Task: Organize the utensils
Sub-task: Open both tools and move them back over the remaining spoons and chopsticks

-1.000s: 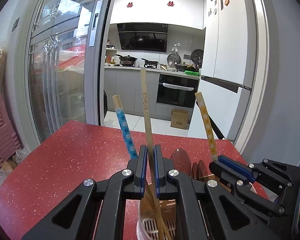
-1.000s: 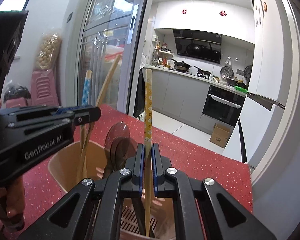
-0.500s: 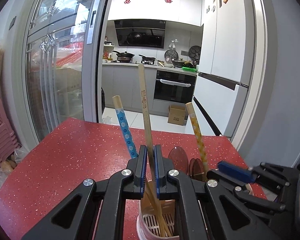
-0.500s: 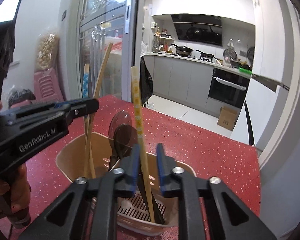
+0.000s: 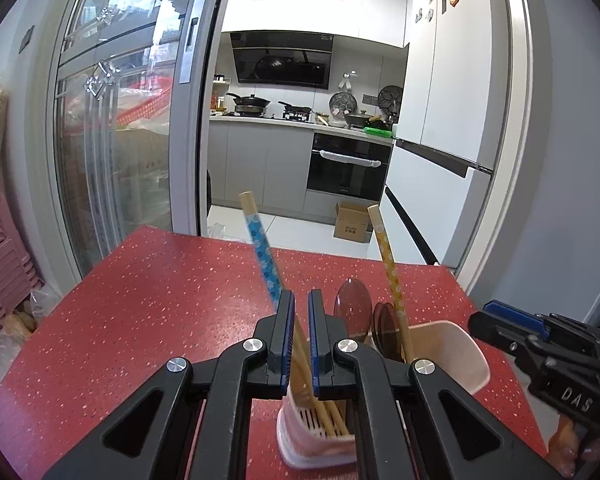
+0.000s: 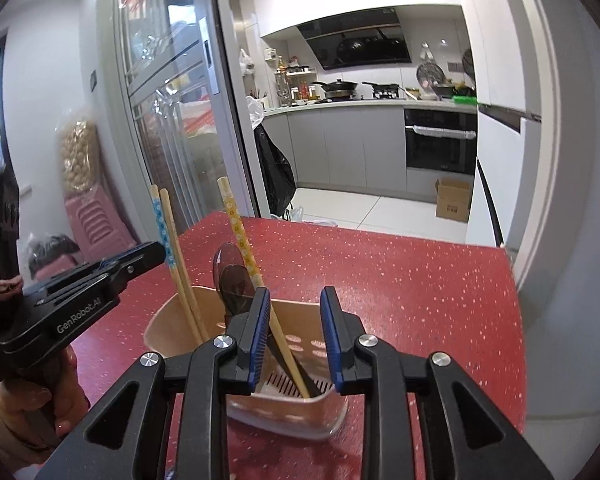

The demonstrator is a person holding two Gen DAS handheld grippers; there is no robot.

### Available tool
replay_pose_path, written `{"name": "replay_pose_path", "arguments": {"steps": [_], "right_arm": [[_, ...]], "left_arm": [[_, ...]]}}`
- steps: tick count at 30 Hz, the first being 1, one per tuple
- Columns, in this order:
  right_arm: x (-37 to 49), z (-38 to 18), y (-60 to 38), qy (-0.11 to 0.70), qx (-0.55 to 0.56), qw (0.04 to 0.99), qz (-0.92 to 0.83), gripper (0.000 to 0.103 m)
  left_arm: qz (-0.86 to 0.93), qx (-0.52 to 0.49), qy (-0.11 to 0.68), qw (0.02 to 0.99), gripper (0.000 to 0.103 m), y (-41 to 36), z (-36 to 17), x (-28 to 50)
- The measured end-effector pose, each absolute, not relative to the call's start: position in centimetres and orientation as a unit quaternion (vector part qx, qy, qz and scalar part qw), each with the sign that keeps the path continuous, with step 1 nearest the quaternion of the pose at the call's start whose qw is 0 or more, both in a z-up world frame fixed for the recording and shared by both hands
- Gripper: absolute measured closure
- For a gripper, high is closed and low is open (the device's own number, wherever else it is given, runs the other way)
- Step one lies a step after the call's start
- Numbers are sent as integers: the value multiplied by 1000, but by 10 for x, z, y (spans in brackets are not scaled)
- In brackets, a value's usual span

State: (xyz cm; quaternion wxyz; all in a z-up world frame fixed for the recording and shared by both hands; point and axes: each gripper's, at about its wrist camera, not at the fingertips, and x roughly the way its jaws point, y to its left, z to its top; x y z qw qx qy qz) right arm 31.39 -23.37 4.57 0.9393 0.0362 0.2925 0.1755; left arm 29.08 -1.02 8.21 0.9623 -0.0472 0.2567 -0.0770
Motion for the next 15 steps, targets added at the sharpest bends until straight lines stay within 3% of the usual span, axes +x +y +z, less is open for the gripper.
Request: {"name": "replay_pose_path", "arguments": {"steps": [9,15], "right_arm": [[282,41,-236,339,68,921,181,59],[254,19,-237,389,90,902,166,56]], "left_arm": [[-72,-56,309,947,68,7,72,251],[-77,-59,351,931,68,18,53,214]]}}
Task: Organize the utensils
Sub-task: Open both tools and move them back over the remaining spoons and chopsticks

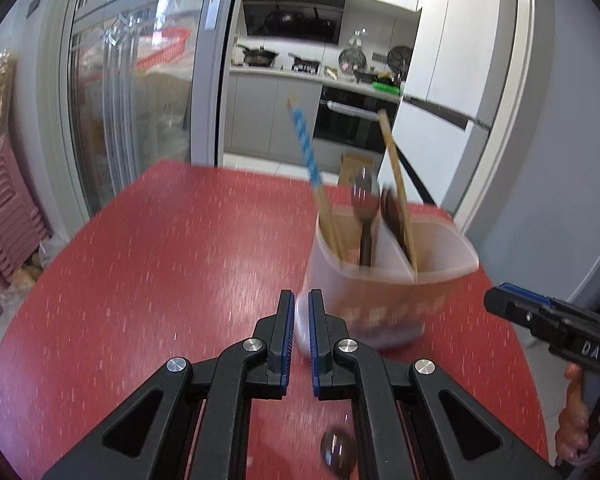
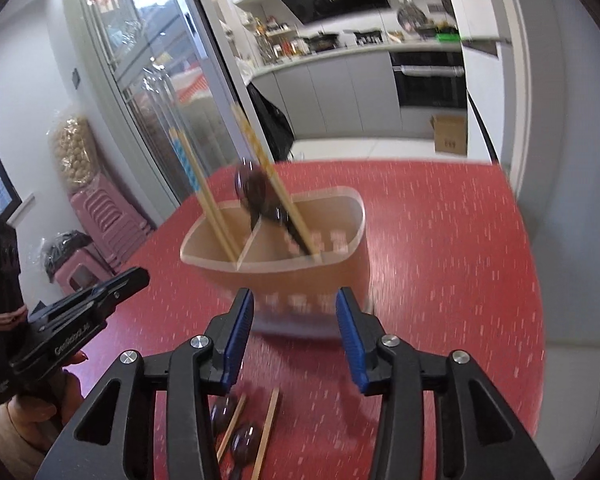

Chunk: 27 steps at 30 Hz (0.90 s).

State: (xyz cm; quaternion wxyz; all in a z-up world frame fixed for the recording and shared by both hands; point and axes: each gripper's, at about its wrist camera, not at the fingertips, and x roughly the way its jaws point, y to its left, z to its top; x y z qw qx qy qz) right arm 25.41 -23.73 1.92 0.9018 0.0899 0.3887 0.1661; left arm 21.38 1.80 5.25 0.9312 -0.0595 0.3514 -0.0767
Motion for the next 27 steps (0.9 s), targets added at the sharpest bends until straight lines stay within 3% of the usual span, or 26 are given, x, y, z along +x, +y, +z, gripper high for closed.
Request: {"name": "replay_pose_path", "arguments": {"steps": [7,8,9,10,13,15,27], "right_arm": [[221,-9,-235,436,97,882,148,56],[217,-12,-235,443,99,879,146,56],[213,-16,-234,448,101,876,144,56],[209,-20,-234,455,103,873,143,56],[196,-29,-232,469,107,865,141,55],[187,-36,-230,481,107,860,135,47],[150,-69,-209,531,87,834,118,46]], "left_arm": [[-68,-79,393,914,68,35,22,170],[-65,-81,398,912,60,36,18,165],[-62,-83,403,909,39,38,14,159],[-58,-86,409,907,0,39,11,156],[-51,-98,409,906,0,42,-5,143],[-41,-96,419,902,0,43,-19,139],[-41,-46,476,877,0,21,-85,133]]}}
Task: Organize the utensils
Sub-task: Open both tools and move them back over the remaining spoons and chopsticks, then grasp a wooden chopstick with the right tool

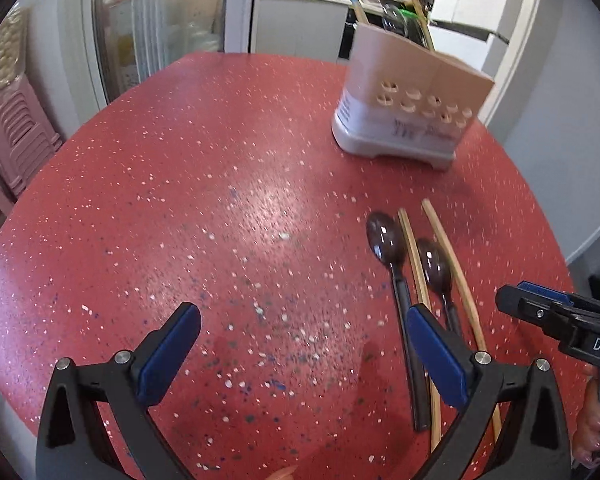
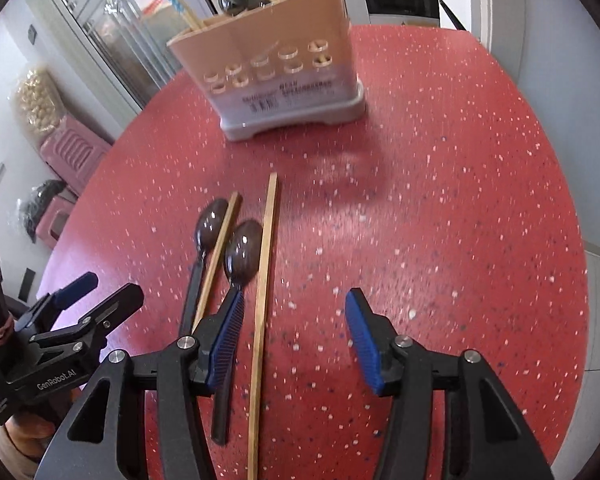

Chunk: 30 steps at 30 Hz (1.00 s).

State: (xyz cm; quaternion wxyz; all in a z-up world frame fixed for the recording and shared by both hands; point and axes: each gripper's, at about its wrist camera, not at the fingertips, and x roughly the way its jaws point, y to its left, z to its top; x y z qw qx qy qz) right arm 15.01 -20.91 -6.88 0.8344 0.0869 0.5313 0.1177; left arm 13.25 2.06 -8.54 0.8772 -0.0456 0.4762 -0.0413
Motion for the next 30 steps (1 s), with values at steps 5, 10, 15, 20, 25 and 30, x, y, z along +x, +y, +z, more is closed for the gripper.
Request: {"name": "replay_pose_path", "arguments": {"steps": [5,10,15,20,25,30], "right_arm": [[148,-72,-203,543,75,828,115,46],[158,-77,-193,556,63,821,114,47],[168,-82,-179,571,35,814,102,53],[176,-84,-161,577,-18,812,89,57],[187,-87,-144,587,-59,803,83,58],[194,-88,-136,594,-70,797,86,69]], "left_arm": [[-49,-45,493,868,0,8,-104,141],[-43,-40,498,865,0,-4,-111,143],[-36,-46,498,865,0,5,-117,139],[-30,-44,499,865,0,16,-120,132],[-32,-43,497,866,0,22,-117,131],[-37,-46,500,864,0,24,-102,138]]}}
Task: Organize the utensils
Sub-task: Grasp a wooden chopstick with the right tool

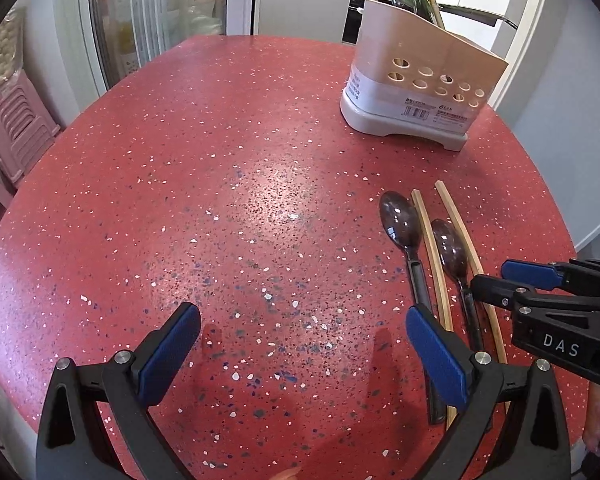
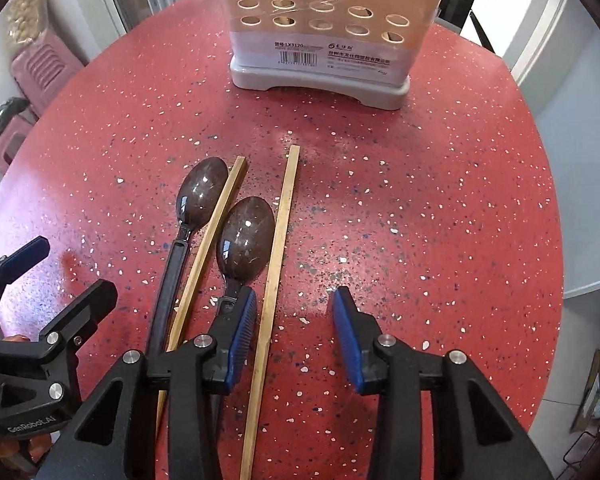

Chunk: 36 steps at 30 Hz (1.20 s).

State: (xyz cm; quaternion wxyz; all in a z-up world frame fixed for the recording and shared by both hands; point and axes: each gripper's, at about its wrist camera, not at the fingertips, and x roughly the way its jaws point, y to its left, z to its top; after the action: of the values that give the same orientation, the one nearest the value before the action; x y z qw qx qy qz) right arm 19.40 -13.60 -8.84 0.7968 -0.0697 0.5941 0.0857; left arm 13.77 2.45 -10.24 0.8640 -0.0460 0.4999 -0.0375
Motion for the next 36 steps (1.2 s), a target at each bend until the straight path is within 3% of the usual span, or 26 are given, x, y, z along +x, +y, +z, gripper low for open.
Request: {"name": "replay_pose_path", "arguments": {"steps": [6,36], "right_arm": [[192,-85,-142,591,-65,798,96,94],[187,-89,-187,580,-12,804,132,95]], "left_arm": [[-52,-47,510,857,0,18,-96,145],[-53,31,542,838,0,-47,-99,175]]}}
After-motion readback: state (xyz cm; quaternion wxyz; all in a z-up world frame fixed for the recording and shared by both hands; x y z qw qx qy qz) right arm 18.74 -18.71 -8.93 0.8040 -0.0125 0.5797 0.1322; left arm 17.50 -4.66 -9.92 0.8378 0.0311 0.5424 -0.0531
